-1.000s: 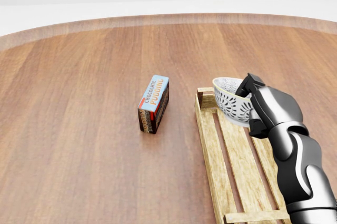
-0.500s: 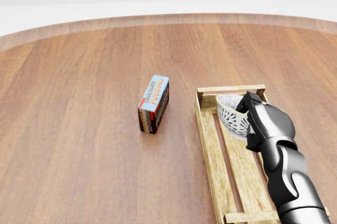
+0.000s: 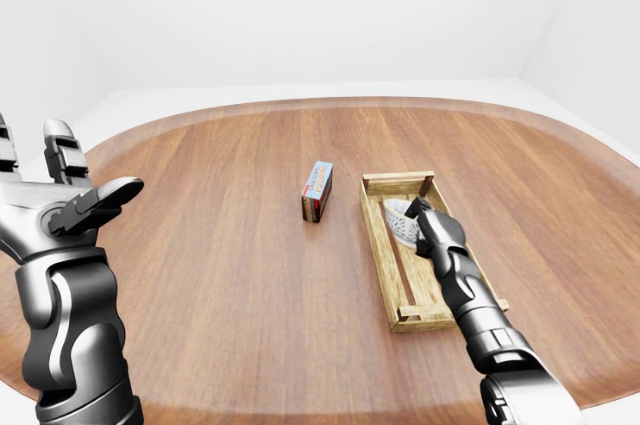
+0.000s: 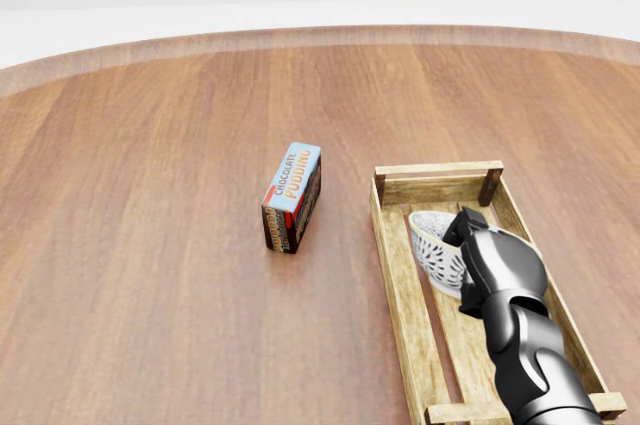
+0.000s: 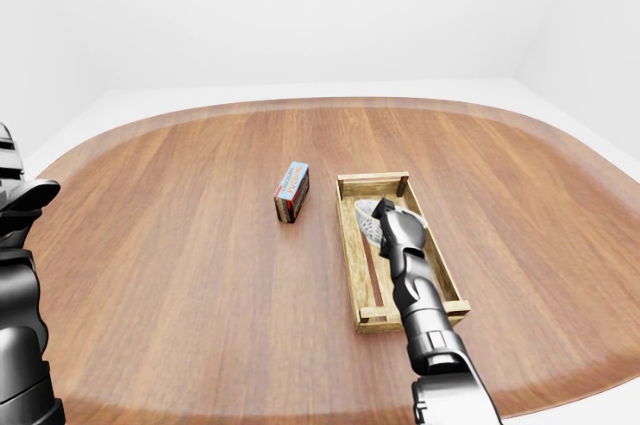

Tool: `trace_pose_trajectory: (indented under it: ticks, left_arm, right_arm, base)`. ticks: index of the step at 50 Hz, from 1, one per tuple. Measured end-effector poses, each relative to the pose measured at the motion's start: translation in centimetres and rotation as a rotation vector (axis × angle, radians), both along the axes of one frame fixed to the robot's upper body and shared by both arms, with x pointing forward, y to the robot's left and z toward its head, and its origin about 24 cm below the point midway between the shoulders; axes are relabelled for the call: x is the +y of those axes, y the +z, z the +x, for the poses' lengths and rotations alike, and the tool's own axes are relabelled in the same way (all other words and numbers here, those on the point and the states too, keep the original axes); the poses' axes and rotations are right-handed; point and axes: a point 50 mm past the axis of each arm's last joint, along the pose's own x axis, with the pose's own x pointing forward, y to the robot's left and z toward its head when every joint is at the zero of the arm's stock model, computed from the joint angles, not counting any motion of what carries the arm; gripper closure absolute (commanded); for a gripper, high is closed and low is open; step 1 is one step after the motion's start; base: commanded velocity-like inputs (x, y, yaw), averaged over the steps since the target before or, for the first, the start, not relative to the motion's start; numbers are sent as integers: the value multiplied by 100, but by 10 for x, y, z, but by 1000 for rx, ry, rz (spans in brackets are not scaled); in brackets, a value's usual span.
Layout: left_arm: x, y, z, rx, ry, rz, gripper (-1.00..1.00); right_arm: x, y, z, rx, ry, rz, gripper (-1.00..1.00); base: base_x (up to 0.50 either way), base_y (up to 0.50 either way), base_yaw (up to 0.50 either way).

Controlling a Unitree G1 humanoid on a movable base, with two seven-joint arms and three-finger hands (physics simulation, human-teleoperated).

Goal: Pick up the bowl on the left and put it in the tray.

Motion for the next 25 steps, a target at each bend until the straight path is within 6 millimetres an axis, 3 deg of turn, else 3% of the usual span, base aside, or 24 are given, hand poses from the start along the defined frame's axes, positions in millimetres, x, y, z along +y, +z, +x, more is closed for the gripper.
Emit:
trace_pose_trajectory:
  ticks: [25]
  left_arm:
    - [0,0,0,0,0,-1,-100]
  right_arm:
    - [2,-11,-3,18,-15,-2,100]
  base:
    - [0,0,0]
